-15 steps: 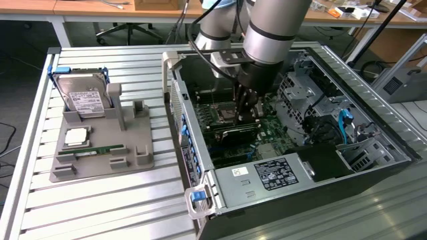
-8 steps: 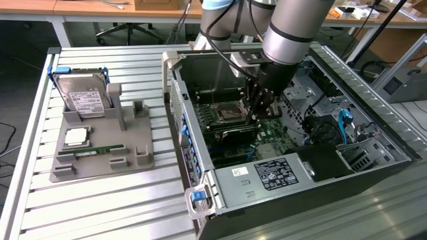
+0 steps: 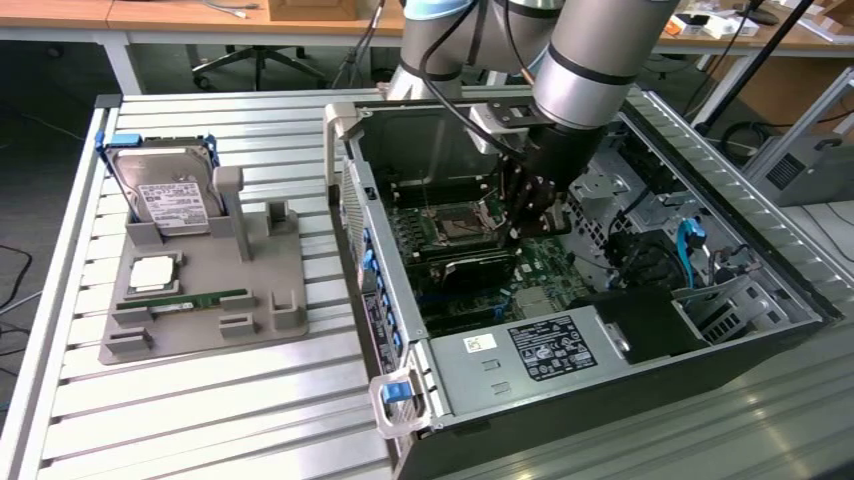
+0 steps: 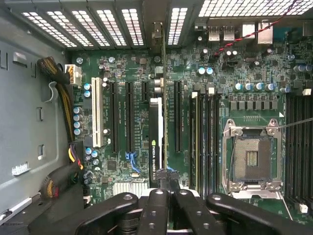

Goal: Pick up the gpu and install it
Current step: 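Insert the gpu into the slot, then press down on the gpu until it lock into place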

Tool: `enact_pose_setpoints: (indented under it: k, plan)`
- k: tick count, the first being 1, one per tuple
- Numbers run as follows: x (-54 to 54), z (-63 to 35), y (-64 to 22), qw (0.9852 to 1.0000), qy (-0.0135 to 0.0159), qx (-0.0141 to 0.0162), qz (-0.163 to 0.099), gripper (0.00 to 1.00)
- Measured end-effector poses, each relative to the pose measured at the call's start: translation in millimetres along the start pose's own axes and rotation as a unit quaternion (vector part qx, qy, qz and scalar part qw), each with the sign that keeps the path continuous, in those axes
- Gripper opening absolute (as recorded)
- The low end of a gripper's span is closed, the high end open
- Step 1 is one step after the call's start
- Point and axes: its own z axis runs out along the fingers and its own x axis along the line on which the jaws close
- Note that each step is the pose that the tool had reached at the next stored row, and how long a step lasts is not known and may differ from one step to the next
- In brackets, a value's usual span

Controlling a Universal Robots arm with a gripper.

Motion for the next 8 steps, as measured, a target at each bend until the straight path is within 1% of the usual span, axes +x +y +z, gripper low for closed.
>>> enact_pose_setpoints:
  k: [8]
  plan:
    - [0.0,0.0,0.0,1.0000,0.0000,0.0000,0.000,0.11]
